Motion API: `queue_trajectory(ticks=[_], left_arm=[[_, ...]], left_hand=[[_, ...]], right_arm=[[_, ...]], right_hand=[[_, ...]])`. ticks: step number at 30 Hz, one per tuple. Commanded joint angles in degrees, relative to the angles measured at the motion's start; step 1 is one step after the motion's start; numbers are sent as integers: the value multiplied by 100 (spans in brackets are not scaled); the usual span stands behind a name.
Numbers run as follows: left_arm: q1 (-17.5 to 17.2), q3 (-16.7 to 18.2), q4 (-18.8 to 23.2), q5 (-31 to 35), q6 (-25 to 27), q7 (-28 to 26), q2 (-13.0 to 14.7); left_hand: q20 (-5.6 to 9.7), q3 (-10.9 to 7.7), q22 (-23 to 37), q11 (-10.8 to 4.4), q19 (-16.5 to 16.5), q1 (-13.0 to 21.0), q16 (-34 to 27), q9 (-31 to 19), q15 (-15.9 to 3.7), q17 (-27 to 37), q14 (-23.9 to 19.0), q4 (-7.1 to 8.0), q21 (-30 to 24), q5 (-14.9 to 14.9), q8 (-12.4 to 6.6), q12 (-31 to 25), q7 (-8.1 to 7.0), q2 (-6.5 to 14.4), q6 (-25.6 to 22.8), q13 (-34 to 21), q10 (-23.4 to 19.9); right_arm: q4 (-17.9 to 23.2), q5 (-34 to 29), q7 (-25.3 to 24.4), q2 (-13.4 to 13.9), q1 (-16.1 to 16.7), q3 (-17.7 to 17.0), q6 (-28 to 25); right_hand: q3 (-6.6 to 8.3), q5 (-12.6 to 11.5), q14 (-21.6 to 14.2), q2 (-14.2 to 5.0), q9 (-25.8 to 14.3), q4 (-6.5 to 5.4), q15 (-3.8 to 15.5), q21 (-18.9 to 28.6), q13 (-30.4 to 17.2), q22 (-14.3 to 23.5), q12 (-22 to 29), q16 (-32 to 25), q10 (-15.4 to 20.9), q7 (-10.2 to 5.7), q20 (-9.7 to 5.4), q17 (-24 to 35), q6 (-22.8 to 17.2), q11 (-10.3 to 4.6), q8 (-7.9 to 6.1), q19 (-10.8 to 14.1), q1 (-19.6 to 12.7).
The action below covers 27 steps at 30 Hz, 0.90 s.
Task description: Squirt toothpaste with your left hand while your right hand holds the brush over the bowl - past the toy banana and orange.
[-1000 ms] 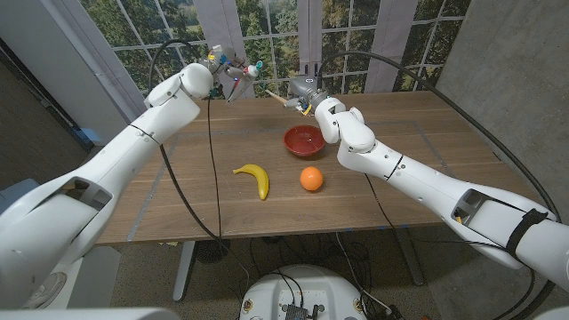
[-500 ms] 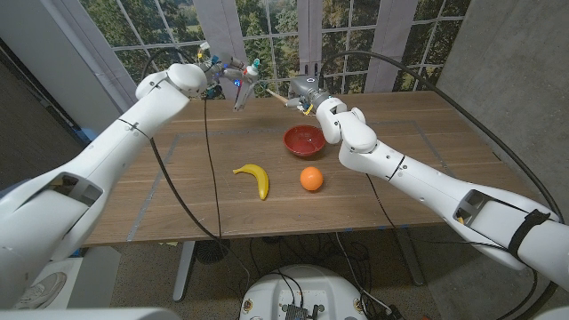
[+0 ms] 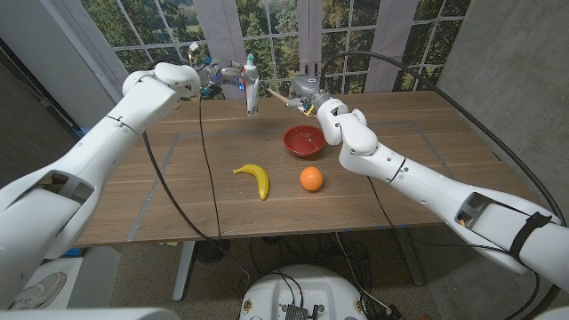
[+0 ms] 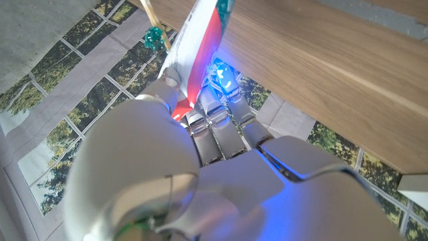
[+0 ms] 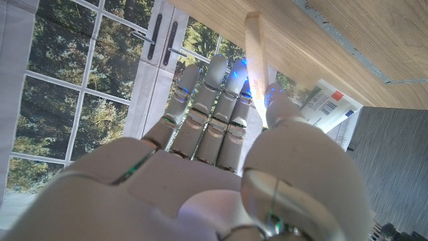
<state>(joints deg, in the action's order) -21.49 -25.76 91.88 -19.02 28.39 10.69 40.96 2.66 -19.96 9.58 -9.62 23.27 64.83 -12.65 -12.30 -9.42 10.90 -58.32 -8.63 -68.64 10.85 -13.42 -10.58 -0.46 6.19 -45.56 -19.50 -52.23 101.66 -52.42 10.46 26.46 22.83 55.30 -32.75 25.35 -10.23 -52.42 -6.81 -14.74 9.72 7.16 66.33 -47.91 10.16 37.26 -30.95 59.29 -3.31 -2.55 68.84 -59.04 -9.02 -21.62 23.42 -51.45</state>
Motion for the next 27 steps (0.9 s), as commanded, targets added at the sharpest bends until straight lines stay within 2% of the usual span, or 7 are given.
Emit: queue_trajectory(ticks=[1,14,27], left_arm=[[-66,150,-159,-1021,-93,129,150],[-323,302,-21,-1501,-224,-48,389],[-635,537,120,-1968,-283,-276,533]], left_hand=[[428,-24,14,14,83,-177,53,1,-364,-1,44,13,52,-26,75,16,46,-56,67,64,176],[450,0,5,106,178,-539,97,29,-347,-14,111,50,149,-35,175,1,86,-227,166,209,349],[454,3,3,110,225,-664,94,38,-336,-12,107,66,184,-34,191,-23,98,-269,173,258,337]], right_arm=[[64,-80,-2,-6,48,-12,-57],[18,-182,39,-59,60,-3,-246],[-101,-209,15,-97,13,19,-326]], right_hand=[[405,-59,-33,-114,-25,-120,520,24,-21,4,1,18,206,-71,-418,5,-130,-222,-22,-13,-93],[406,-60,-35,-112,-31,-118,521,26,-7,4,-15,17,212,-67,-418,7,-126,-217,-17,-16,-92],[410,-63,-41,-118,-35,-120,519,30,-20,4,-18,16,213,-75,-416,5,-135,-221,-15,-11,-90]])
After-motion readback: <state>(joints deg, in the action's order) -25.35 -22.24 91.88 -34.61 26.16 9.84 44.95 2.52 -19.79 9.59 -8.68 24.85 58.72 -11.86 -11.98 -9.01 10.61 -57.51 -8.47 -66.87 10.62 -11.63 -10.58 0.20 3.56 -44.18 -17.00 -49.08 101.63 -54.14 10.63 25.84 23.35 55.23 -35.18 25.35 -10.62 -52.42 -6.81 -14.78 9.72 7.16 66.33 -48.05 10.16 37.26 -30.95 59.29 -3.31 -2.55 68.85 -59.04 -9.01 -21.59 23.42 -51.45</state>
